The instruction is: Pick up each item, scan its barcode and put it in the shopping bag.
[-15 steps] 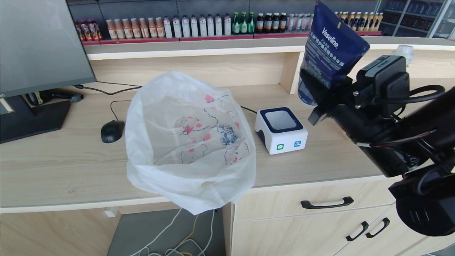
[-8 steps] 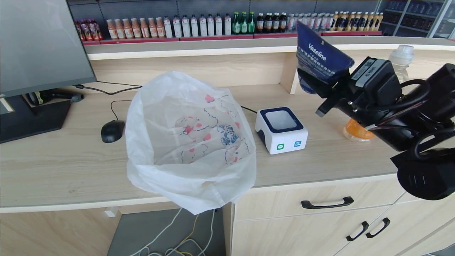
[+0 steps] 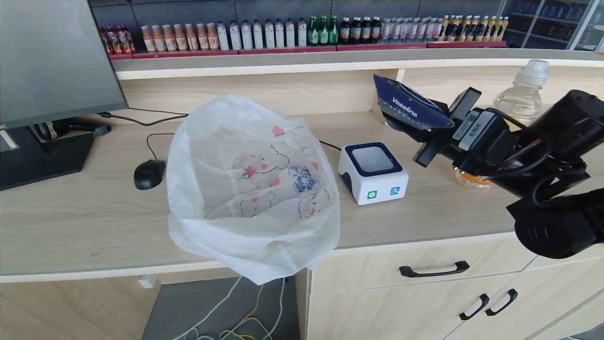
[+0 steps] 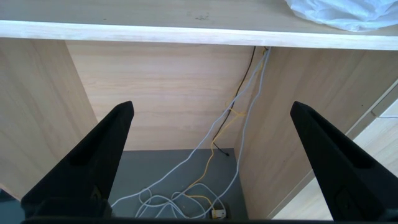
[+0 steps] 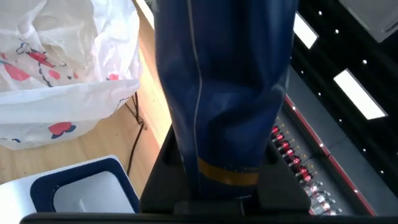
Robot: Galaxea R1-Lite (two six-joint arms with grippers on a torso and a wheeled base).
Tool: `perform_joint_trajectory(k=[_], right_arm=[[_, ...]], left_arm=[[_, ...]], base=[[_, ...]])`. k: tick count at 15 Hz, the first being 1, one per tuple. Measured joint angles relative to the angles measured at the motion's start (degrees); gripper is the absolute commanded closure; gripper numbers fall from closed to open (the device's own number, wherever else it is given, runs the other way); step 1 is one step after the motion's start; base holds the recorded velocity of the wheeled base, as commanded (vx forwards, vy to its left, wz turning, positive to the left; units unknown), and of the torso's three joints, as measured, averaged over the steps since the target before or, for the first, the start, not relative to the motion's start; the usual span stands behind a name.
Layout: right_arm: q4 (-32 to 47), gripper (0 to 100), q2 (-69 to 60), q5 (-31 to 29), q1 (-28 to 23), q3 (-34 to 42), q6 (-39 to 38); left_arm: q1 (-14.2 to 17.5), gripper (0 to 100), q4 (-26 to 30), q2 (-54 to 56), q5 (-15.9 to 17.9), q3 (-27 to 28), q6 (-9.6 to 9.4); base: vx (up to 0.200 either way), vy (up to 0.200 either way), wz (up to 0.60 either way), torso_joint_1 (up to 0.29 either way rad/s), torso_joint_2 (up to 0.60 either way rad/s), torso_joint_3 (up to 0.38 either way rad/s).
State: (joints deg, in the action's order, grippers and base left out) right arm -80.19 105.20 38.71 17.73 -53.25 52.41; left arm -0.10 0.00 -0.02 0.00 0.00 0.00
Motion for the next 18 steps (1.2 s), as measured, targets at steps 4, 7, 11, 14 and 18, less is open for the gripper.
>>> perform_joint_trajectory(k=[4,7,11,14,18], right_arm=[[0.0,100,2.2,5.0,0.1,0.6,3.5],[0.1,100,3.2,7.6,-0.1,1.2,4.0],[0.3,100,4.0,9.8,-0.7,1.0,3.9],[0.4,100,4.2,9.8,-0.8,1.0,4.0],[0.4,100,4.5,9.8,-0.8,1.9,4.7]], left_arm=[[0.0,0,0.0,0.0,0.0,0.0,0.00],[0.0,0,0.0,0.0,0.0,0.0,0.00],[0.0,0,0.0,0.0,0.0,0.0,0.00],[0.0,0,0.0,0.0,0.0,0.0,0.00],[0.0,0,0.0,0.0,0.0,0.0,0.00]], base=[[0.000,0.000,0.00,0.000,0.00,0.000],[0.000,0.000,0.00,0.000,0.00,0.000],[0.000,0.000,0.00,0.000,0.00,0.000],[0.000,0.000,0.00,0.000,0.00,0.000],[0.000,0.000,0.00,0.000,0.00,0.000]])
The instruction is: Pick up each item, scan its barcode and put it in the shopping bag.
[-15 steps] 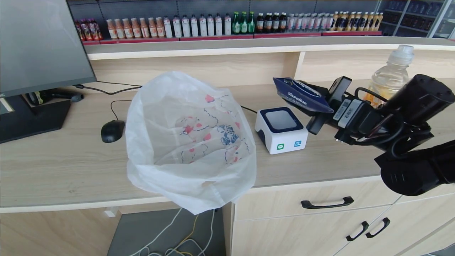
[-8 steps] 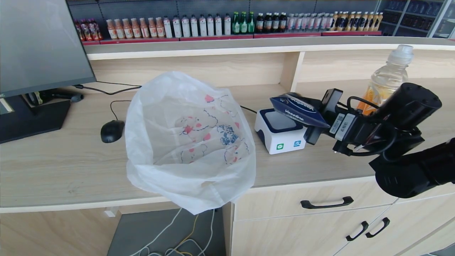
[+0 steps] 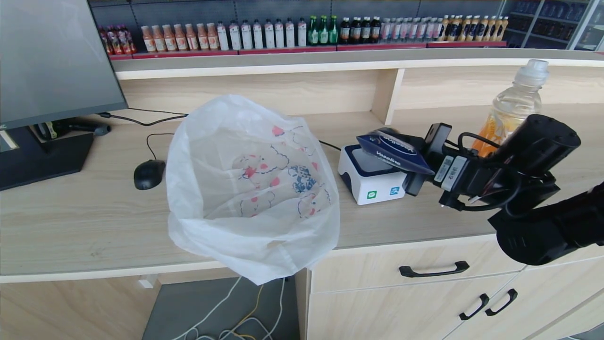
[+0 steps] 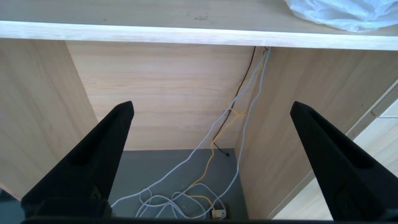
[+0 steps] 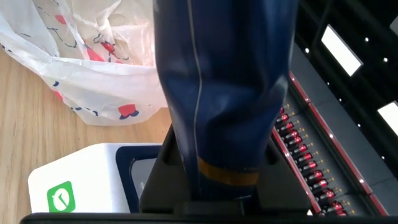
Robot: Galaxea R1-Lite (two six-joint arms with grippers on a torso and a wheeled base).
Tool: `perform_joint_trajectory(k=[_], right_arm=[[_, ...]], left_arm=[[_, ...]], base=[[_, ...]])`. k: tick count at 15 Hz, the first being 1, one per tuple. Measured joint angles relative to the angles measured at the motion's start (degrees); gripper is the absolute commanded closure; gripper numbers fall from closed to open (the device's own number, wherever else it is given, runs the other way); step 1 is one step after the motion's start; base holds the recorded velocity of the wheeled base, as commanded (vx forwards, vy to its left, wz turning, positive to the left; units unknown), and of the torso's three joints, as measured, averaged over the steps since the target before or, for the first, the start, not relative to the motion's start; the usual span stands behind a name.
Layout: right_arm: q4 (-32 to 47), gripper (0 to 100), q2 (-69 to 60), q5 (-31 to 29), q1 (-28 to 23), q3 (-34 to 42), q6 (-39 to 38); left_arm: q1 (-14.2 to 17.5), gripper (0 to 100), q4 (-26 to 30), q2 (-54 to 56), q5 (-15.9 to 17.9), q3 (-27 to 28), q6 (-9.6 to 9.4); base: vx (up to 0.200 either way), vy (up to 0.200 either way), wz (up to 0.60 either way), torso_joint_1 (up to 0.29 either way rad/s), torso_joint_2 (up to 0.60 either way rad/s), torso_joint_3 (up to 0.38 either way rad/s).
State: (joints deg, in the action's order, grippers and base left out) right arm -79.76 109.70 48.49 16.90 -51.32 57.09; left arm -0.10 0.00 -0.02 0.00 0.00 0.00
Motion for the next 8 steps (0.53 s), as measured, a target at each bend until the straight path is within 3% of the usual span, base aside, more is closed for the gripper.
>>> perform_joint_trajectory(k=[8], right_arm=[[1.3,100,0.1,0.0,0.0,1.1,1.7]], left_arm=[[0.0,0,0.0,0.0,0.0,0.0,0.00]], base=[[0.000,0.000,0.00,0.000,0.00,0.000]])
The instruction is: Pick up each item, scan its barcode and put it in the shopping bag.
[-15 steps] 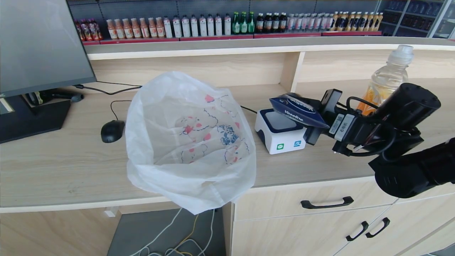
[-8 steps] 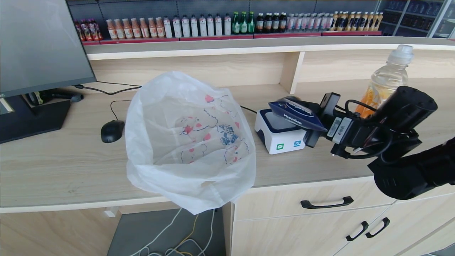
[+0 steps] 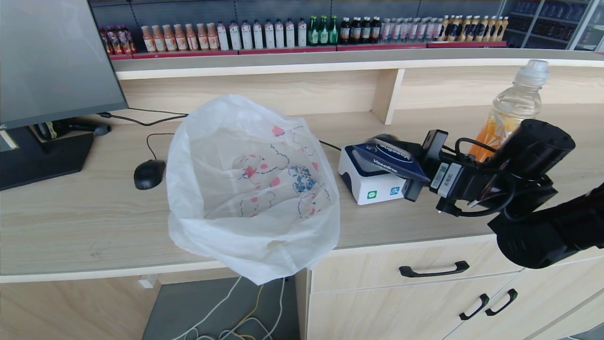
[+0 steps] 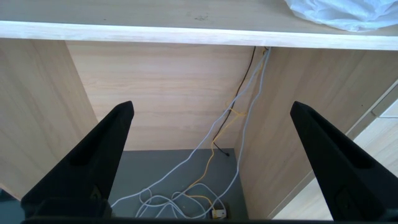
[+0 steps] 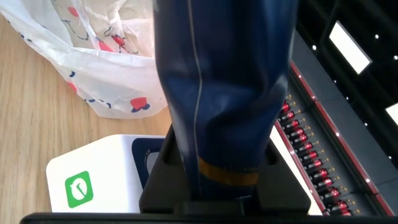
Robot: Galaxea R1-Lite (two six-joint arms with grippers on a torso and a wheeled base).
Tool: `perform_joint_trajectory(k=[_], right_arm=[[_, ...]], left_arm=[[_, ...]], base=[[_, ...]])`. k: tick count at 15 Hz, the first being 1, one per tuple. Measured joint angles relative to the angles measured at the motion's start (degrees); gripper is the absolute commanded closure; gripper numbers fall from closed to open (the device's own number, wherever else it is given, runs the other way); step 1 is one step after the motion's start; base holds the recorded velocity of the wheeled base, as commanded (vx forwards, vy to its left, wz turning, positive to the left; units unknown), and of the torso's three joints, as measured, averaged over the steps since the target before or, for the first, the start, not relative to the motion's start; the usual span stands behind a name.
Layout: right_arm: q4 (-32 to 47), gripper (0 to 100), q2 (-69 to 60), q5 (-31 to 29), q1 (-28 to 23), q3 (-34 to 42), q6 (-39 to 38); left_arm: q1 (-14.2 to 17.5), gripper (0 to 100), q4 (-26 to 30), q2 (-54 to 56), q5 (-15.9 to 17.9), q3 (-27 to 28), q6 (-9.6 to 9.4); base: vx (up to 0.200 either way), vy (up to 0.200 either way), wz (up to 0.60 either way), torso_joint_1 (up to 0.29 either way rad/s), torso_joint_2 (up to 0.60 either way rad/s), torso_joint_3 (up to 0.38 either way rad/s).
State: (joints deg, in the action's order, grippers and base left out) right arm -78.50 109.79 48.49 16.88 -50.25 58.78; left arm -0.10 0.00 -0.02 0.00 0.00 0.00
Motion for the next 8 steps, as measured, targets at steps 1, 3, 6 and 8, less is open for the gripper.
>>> perform_joint_trajectory(k=[1,3,6,8], right_arm=[[0.0,100,0.0,0.0,0.0,0.1,0.2],[0.2,100,0.0,0.0,0.1,0.3,0.3],[0.2,100,0.0,0.0,0.1,0.4,0.4],[0.2,100,0.0,0.0,0.1,0.5,0.4]], left_arm=[[0.0,0,0.0,0.0,0.0,0.0,0.00],[0.0,0,0.0,0.0,0.0,0.0,0.00],[0.0,0,0.0,0.0,0.0,0.0,0.00],[0.0,0,0.0,0.0,0.0,0.0,0.00]], base=[[0.000,0.000,0.00,0.000,0.00,0.000],[0.000,0.000,0.00,0.000,0.00,0.000],[0.000,0.000,0.00,0.000,0.00,0.000],[0.000,0.000,0.00,0.000,0.00,0.000]])
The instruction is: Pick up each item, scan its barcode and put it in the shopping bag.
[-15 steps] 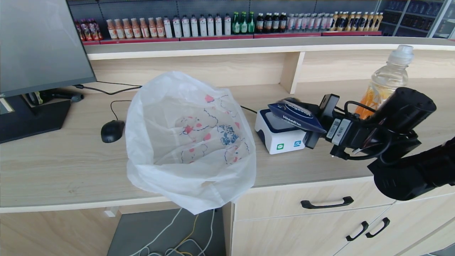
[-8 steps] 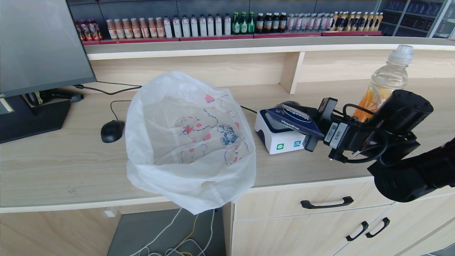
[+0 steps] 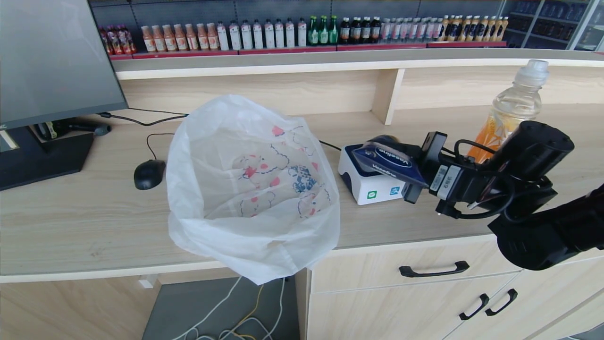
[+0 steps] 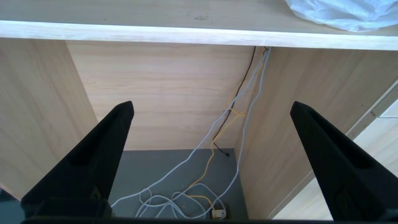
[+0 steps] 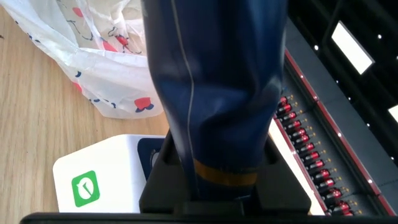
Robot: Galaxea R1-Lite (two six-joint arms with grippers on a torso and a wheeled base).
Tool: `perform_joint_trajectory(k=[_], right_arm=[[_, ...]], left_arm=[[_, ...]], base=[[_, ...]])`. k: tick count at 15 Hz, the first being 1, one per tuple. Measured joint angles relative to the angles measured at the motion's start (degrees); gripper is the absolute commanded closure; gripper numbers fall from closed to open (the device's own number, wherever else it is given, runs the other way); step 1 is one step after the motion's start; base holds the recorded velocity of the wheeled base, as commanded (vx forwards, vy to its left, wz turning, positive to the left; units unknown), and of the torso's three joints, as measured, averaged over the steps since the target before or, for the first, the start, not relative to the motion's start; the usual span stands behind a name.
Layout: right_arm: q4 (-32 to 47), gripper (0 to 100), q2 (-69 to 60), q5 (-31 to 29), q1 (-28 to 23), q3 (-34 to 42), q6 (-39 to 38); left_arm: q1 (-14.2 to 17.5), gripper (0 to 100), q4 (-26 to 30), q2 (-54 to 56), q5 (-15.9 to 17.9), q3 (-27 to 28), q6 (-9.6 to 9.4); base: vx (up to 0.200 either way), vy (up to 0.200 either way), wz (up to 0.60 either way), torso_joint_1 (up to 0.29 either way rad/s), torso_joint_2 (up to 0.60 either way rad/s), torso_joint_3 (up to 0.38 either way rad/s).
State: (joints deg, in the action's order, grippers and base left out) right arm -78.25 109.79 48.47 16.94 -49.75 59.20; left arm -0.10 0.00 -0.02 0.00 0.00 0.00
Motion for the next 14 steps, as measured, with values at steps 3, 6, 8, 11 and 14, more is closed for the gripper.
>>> perform_joint_trajectory(k=[3,6,8,11,14], right_arm=[[0.0,100,0.0,0.0,0.1,0.0,0.0],[0.1,100,-0.2,0.0,0.2,0.2,0.0],[0.1,100,-0.3,0.0,0.3,0.3,0.0],[0.4,100,-0.6,-0.3,0.3,0.2,0.0],[0.7,100,-1.2,-0.9,0.1,0.0,-0.7]], left_arm=[[0.0,0,0.0,0.0,0.0,0.0,0.00],[0.0,0,0.0,0.0,0.0,0.0,0.00],[0.0,0,0.0,0.0,0.0,0.0,0.00],[0.0,0,0.0,0.0,0.0,0.0,0.00],[0.0,0,0.0,0.0,0.0,0.0,-0.02]], base=[[0.000,0.000,0.00,0.000,0.00,0.000],[0.000,0.000,0.00,0.000,0.00,0.000],[0.000,0.000,0.00,0.000,0.00,0.000],[0.000,0.000,0.00,0.000,0.00,0.000],[0.000,0.000,0.00,0.000,0.00,0.000]])
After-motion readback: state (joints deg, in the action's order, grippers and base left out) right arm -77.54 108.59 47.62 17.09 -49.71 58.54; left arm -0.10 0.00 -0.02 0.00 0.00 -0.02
